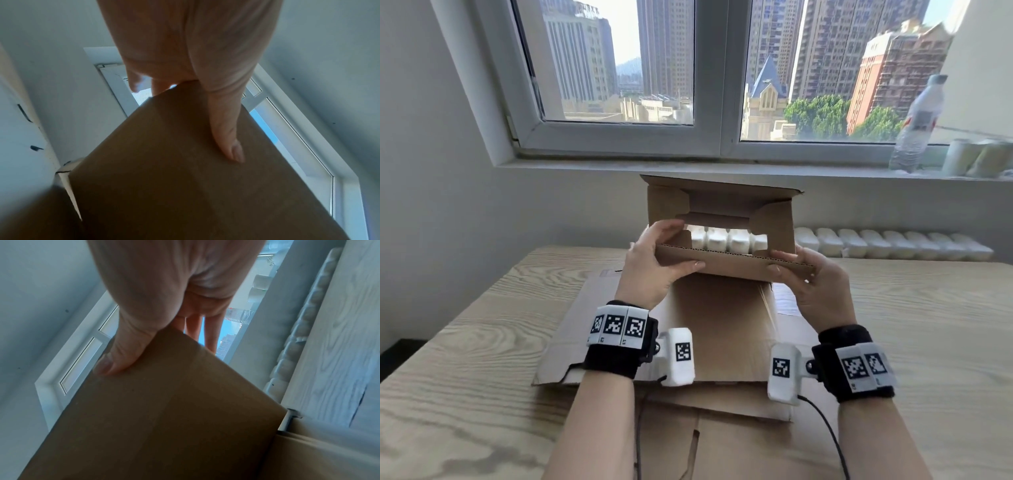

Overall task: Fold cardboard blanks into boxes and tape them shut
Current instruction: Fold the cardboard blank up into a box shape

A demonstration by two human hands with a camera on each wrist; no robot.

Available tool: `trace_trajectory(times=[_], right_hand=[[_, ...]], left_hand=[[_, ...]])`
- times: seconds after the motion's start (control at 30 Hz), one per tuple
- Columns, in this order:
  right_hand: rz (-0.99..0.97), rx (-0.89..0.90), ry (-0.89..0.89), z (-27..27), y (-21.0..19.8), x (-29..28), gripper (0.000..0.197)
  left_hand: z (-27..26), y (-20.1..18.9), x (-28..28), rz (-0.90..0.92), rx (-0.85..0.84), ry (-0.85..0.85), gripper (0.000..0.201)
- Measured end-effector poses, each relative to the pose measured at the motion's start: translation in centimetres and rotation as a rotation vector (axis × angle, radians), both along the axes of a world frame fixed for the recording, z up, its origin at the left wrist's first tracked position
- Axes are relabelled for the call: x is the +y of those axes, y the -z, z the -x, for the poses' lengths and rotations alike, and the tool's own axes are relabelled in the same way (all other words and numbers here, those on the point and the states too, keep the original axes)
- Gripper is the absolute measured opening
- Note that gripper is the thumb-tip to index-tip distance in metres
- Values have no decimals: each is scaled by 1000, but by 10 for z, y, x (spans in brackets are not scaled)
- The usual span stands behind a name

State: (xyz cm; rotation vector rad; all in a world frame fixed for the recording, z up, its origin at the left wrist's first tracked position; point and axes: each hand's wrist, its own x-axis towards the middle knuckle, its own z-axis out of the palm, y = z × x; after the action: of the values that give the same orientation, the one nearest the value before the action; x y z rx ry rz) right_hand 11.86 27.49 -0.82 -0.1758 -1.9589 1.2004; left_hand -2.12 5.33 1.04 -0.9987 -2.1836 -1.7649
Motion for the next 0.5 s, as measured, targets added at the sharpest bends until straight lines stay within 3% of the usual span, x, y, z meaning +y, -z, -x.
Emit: trace_trajectory(times=[0.17,0.3,0.4,0.5], right_hand=[[100,83,30,1,3,-3,17],[144,143,95,2,1,-4,11],[148,152,158,2,0,-7,12],[189,173,203,2,-3,-8,21]], left_hand=[[-4,-1,4,-31,-48,-18,57],[-6,1,12,-88,-25,-150,47],[-8,3,17,-107,-16,-243,58],[-12,0,16,-140,-47,-291,84]])
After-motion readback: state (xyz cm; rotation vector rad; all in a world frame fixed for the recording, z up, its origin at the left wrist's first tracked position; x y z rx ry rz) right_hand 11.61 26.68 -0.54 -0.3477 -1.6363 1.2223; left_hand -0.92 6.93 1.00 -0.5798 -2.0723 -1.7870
